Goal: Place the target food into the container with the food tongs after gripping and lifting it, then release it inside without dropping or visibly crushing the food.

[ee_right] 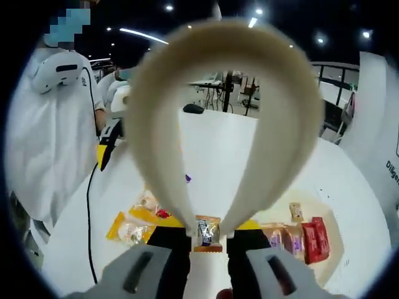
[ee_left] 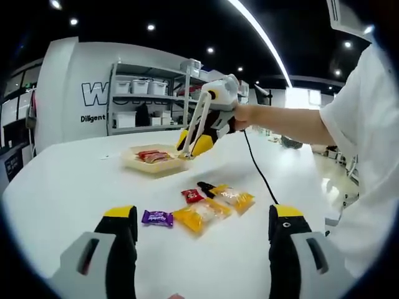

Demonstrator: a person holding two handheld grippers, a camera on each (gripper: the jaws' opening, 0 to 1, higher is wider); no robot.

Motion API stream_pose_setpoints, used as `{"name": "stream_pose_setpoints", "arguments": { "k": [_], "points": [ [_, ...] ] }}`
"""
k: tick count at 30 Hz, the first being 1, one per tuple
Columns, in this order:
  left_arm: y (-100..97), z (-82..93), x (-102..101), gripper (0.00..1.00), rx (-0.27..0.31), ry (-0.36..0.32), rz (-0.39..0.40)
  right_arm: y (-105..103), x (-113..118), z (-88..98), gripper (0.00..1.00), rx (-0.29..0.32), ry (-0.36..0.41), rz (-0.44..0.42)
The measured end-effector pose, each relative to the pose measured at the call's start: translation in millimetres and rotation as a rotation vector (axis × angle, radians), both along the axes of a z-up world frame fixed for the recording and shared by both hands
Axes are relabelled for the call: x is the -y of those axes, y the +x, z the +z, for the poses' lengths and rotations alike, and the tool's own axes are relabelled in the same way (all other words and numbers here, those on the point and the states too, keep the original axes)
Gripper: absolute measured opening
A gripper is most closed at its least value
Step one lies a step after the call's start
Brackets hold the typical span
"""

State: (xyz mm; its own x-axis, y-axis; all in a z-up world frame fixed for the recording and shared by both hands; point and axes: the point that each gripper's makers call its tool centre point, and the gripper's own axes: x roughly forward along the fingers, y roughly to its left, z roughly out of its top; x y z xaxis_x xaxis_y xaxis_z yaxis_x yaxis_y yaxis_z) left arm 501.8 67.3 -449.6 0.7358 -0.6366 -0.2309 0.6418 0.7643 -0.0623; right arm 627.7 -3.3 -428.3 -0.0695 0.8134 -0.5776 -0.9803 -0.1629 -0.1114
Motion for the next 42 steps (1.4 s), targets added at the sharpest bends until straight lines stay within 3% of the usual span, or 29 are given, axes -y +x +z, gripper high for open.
{"name": "stream_pose_setpoints", "arguments": {
  "k": [23,35,42],
  "points": [
    [4.6,1.5,1.8,0.86,-0.001,0.014,-0.008,81.3,35.8,25.8,0.15,0.044,0.000,-0.159],
    [7.0,-1.2,1.3,0.86,-0.011,0.016,-0.005,117.6,36.1,17.8,0.15,0.040,-0.006,-0.207],
    [8.0,-2.1,0.6,0.86,-0.015,0.016,-0.001,137.5,39.1,-1.7,0.15,0.034,-0.028,-0.235]
  ]
}}
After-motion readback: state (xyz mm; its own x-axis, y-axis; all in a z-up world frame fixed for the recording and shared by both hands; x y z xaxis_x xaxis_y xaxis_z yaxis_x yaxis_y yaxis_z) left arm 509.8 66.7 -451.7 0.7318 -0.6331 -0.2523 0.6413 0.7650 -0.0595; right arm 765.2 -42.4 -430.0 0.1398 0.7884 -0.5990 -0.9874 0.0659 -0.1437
